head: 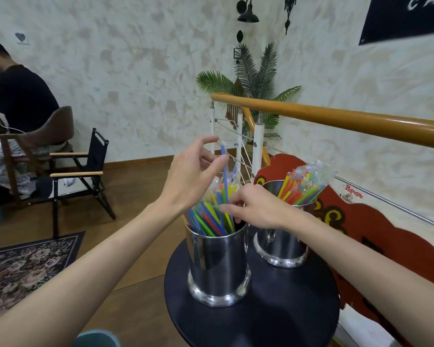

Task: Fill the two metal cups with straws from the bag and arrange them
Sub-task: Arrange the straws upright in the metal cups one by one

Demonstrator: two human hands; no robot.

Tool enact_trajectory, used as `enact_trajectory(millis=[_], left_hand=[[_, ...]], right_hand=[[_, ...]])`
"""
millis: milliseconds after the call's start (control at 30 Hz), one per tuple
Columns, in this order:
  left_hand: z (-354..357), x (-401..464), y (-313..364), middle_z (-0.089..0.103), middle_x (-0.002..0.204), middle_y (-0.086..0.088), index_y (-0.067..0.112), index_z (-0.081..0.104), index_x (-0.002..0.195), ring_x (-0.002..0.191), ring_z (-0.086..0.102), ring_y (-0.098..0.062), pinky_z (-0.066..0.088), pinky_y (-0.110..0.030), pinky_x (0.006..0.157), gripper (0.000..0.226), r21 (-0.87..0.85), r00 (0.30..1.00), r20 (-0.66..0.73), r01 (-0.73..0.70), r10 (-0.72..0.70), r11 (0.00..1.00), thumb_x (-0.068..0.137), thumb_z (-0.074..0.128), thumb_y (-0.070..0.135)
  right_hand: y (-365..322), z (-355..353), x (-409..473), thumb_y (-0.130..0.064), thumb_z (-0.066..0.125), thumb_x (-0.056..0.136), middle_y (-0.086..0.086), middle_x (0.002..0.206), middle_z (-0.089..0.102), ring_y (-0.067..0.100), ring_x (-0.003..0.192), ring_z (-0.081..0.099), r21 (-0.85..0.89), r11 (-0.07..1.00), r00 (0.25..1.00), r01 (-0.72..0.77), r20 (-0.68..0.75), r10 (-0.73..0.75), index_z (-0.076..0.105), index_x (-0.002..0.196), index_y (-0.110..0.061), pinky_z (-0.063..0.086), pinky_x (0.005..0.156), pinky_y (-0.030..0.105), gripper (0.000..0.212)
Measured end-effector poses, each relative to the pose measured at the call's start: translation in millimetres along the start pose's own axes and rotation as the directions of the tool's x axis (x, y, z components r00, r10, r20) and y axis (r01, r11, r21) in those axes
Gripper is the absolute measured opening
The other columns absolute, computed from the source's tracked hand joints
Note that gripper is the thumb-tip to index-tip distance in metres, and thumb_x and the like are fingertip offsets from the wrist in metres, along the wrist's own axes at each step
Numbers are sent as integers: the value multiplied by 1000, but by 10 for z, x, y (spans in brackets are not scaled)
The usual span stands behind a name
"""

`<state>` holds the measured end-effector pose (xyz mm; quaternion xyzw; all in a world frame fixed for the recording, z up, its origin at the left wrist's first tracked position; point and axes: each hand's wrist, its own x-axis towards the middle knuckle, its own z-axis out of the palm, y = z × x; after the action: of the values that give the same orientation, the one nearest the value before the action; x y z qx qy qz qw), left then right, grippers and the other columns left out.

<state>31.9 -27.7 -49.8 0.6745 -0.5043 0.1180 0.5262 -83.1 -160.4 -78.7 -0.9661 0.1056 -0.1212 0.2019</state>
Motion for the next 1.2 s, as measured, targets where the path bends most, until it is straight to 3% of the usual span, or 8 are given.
enact_trajectory(millis=[133,267,467,600,733,867,1000,1200], left_hand=[[-7,-1,-95,70,78,11,27,66,105,75,66,-3,57,-38,77,12,107,998,66,-29,22,994,93,67,28],[-31,-6,-217,64,102,11,37,71,88,97,60,-11,48,-47,91,9,372,965,258,-57,-45,927,89,64,43],[-67,-26,-222,56,132,7,38,77,102,123,47,-14,34,-44,101,23,474,905,410,-104,-114,875,97,55,41],[-79,-5,-190,49,146,4,36,77,107,134,40,-15,30,-45,109,33,486,870,465,-97,-162,869,103,46,46],[-155,-15,-182,42,152,2,33,56,142,140,37,-14,29,-46,116,54,313,895,406,53,-184,948,98,32,56],[-236,-19,-227,39,158,3,24,38,155,144,33,-12,25,-24,109,50,257,852,441,182,-282,949,109,31,42],[-219,-104,-255,45,155,4,23,43,151,128,41,-4,28,-20,100,47,308,800,517,158,-304,938,109,30,39],[-212,-221,-175,56,143,-2,24,49,146,128,50,-15,37,-28,100,46,336,819,499,119,-283,934,108,33,43]], right_hand=[[52,-13,-44,-39,57,103,5,62,64,5,51,53,-5,1000,1000,25,-4,-25,65,69,-11,40,55,14,45],[129,-22,-142,-22,48,107,10,68,64,18,65,61,39,999,1000,16,-8,-15,62,84,3,44,60,21,36],[191,-7,-191,-15,49,105,-7,79,64,6,71,62,53,999,1000,10,-1,-10,67,107,-11,45,65,17,18],[242,15,-250,-12,56,99,-6,98,71,6,81,64,77,997,999,18,-50,-14,69,105,-20,52,75,24,16],[220,8,-373,-3,55,90,-10,98,65,6,81,61,181,983,986,17,-166,14,61,99,-23,48,70,19,23],[216,-20,-467,-31,68,89,-13,107,59,6,91,62,218,975,998,-33,-39,43,52,107,-27,53,78,30,25],[188,-42,-463,-78,70,70,-19,117,55,4,105,58,124,990,998,-62,-4,63,47,113,-36,52,88,34,65],[70,38,-465,-84,74,57,-20,126,44,5,111,50,-67,996,997,-64,-35,62,38,127,-30,46,90,35,95]])
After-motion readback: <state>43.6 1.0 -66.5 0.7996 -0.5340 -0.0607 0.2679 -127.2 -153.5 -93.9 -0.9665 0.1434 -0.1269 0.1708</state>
